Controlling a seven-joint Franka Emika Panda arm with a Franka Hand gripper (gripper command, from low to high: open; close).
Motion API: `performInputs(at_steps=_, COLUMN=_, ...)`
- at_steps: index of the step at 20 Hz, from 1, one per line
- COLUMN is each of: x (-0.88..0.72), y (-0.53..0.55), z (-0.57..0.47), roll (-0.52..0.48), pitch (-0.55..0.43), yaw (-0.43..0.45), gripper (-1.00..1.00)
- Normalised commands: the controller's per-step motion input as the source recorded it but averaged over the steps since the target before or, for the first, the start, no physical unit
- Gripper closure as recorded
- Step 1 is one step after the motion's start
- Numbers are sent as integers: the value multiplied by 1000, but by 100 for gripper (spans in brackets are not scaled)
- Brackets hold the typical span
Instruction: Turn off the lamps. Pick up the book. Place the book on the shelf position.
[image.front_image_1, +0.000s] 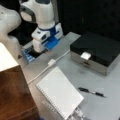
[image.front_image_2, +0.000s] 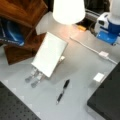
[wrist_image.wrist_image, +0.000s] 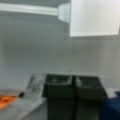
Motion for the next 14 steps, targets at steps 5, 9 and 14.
performInputs(at_steps=5, x=-296, y=67, z=-262, roll=62, pitch=-259, yaw=-47, gripper=100)
performInputs(at_steps=9, x=-338, y=42, z=-310, roll=70, pitch=-282, yaw=-48, gripper=100)
performInputs(at_steps=14, x=-366, y=12, z=-387, roll=74, pitch=-306, yaw=-55, gripper=100)
